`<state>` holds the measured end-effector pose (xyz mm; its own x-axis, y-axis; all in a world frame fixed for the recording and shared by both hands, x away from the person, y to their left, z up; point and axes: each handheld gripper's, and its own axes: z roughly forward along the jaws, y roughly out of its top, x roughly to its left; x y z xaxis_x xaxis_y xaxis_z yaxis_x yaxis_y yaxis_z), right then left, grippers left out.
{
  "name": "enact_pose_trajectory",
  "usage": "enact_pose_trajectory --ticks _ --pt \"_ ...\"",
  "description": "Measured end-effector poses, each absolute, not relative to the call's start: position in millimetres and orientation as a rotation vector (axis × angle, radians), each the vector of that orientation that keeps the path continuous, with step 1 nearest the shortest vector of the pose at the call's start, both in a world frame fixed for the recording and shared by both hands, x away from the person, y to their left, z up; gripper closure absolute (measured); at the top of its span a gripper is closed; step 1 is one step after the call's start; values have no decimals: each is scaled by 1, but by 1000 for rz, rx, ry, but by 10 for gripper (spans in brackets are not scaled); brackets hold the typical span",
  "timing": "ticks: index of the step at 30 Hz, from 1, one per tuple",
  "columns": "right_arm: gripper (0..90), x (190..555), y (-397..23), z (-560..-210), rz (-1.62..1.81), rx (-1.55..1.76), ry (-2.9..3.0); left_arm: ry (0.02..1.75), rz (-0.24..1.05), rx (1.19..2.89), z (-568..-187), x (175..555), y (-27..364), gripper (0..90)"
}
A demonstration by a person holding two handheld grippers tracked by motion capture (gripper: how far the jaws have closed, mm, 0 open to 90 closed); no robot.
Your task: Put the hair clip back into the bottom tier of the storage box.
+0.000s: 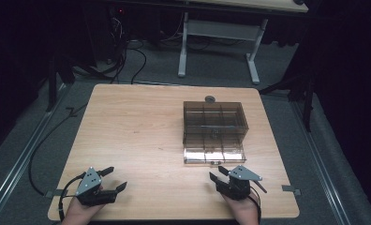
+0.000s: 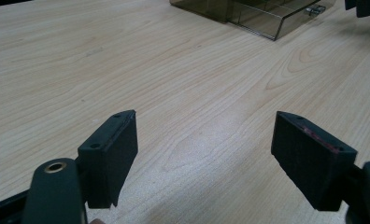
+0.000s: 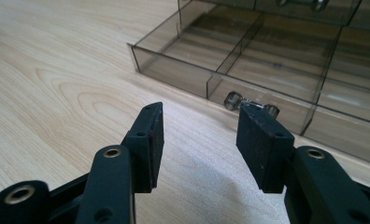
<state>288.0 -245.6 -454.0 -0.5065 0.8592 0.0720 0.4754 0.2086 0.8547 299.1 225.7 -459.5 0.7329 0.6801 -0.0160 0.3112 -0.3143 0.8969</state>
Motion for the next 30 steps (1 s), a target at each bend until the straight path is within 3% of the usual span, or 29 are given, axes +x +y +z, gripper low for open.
enact_pose_trajectory --ticks 30 --pt "528 283 -253 -448 1161 1234 2042 762 452 1920 -459 300 225 235"
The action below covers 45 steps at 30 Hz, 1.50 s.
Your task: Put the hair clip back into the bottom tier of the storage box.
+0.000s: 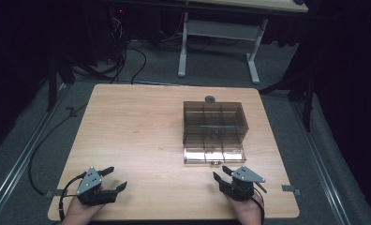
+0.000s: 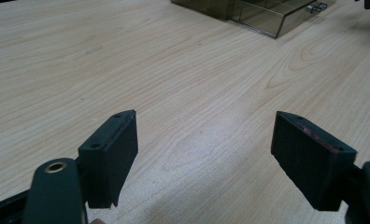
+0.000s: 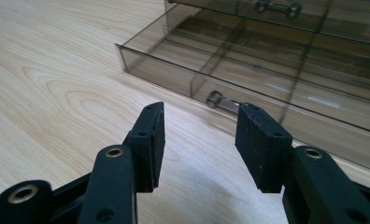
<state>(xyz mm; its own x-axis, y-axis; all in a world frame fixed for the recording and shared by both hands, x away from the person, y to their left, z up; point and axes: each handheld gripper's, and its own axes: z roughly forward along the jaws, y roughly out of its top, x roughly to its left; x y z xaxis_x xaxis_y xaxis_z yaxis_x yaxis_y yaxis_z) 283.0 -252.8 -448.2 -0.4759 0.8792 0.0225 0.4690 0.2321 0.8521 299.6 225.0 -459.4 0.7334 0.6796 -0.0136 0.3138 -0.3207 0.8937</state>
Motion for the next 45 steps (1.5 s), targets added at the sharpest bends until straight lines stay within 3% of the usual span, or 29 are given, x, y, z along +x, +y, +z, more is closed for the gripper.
enact_pose_trajectory --ticks 28,45 --pt "560 263 -323 -445 1036 1406 1900 765 455 1917 -459 300 225 236" --pt "651 260 -355 -454 896 1555 1883 766 454 1918 -459 300 225 238"
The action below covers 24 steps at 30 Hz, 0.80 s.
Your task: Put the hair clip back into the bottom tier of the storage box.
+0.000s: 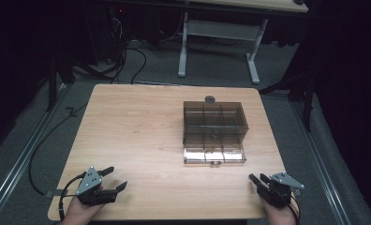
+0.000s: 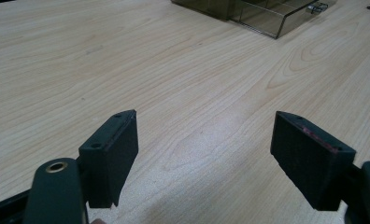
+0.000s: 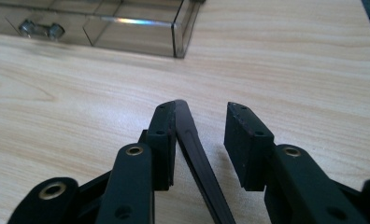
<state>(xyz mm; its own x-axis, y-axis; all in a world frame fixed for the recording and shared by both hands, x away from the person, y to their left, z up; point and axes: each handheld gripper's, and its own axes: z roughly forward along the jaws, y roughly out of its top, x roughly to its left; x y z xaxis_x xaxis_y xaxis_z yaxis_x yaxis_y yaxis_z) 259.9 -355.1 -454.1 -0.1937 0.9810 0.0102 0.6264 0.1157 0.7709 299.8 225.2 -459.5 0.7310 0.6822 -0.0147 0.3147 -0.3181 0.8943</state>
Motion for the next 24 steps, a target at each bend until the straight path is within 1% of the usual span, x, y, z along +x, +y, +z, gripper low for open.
enact_pose_trajectory --ticks 5,14,17,24 --pt "707 260 -354 -455 886 1561 1893 766 454 1918 -459 300 225 238" --pt "761 260 -353 -455 881 1571 1901 767 455 1919 -459 300 225 240" --pt "793 260 -354 -454 883 1571 1900 767 454 1919 -459 300 225 240" --pt "802 260 -353 -455 878 1578 1908 767 454 1920 -459 300 225 240"
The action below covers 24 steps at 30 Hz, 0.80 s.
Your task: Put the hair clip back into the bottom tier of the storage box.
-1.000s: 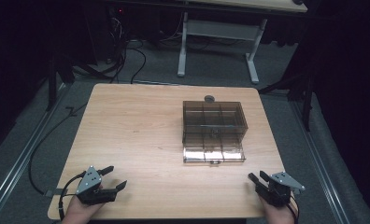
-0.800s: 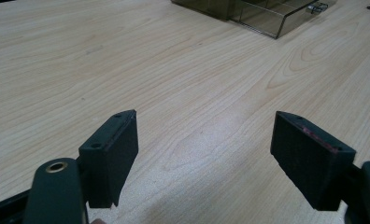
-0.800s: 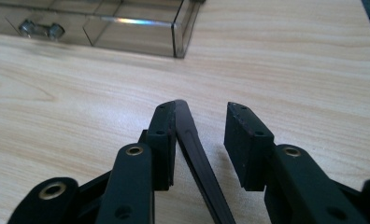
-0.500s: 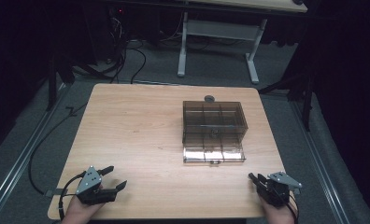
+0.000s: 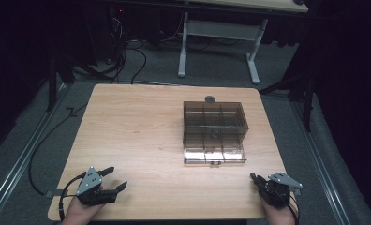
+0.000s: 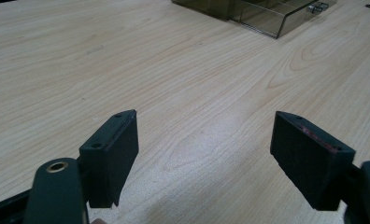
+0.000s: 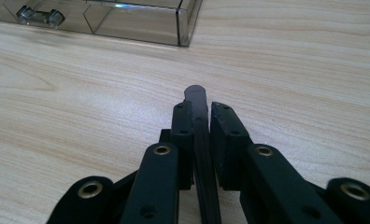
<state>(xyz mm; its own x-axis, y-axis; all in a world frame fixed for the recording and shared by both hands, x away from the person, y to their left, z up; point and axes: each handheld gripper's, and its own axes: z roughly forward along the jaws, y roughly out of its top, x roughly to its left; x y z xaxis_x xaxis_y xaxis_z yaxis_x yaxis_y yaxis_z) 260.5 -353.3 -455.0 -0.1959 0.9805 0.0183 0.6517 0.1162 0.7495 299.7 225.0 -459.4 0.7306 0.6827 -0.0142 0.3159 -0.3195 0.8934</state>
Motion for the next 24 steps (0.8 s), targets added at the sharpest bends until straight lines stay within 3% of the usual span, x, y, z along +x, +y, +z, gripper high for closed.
enact_pose_trajectory --ticks 24 --pt "817 263 -326 -447 916 1459 1976 766 455 1921 -459 300 225 241"
